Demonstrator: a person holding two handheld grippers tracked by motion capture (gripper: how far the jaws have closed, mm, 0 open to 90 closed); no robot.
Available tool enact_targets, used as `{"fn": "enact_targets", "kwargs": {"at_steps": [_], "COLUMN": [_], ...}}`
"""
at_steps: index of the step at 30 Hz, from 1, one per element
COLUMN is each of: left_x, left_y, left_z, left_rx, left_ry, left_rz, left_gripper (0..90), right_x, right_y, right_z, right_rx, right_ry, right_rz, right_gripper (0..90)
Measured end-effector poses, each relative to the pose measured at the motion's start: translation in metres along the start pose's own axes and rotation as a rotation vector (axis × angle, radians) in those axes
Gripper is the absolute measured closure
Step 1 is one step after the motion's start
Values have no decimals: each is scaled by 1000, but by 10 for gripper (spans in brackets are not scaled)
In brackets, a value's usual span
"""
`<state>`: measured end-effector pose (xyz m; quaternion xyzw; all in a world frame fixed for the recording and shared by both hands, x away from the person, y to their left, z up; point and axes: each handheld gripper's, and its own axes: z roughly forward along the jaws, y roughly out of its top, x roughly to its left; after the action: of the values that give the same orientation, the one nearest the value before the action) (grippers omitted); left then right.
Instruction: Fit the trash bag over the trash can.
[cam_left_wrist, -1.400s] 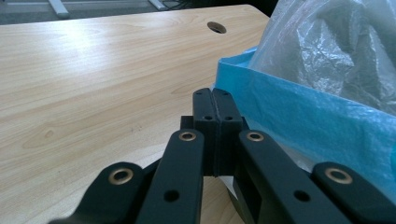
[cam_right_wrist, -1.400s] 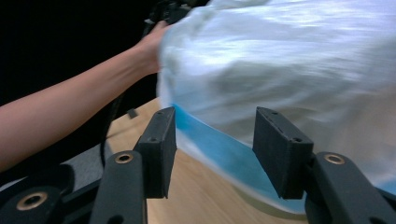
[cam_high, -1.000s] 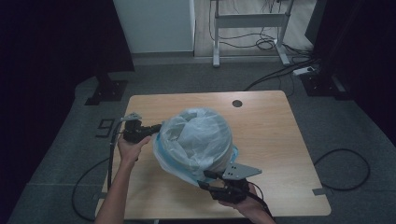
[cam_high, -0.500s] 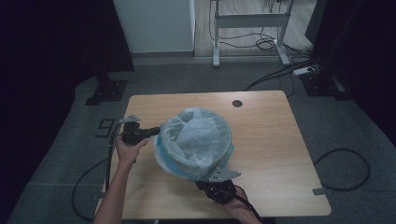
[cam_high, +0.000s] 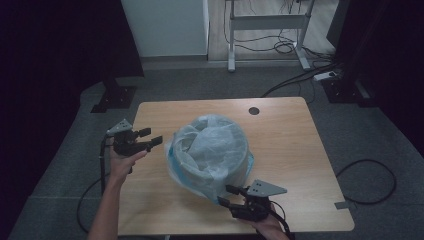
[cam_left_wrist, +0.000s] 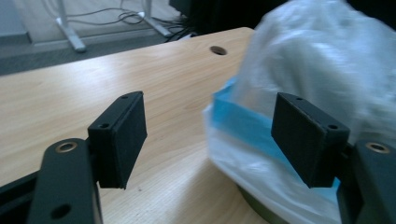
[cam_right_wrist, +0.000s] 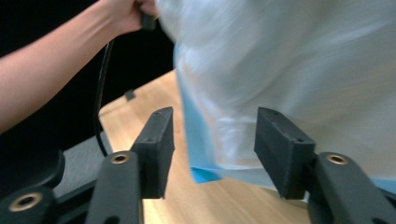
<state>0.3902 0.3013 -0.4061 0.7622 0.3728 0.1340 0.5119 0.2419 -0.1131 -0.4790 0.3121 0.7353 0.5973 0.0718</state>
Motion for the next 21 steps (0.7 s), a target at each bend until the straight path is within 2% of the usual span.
{"fn": "enact_targets", "kwargs": {"at_steps": [5,10,16,18,21], "left_x": [-23,-52,-77,-84,-93], "left_y": [16,42,69,75,84], "left_z": [-6,-2,22,33,49], "left_rx": [-6,9,95,123,164], "left_ry": [-61,-131,-209,-243,-263], "left_rz": [62,153,260,287,316], "left_gripper": [261,266,299,342,375], "right_x": [-20,-47,-65,-68,-72], "right_y": [5,4,-1,-4,-8], "right_z": [-27,-54,-84,-92,-100], "right_rx": [-55,-93,-130,-141,-154], "right_ry": [-54,-126,-154,-155,-157], "right_rz": [38,87,114,125,136], "right_gripper": [386,383,402,415,434]}}
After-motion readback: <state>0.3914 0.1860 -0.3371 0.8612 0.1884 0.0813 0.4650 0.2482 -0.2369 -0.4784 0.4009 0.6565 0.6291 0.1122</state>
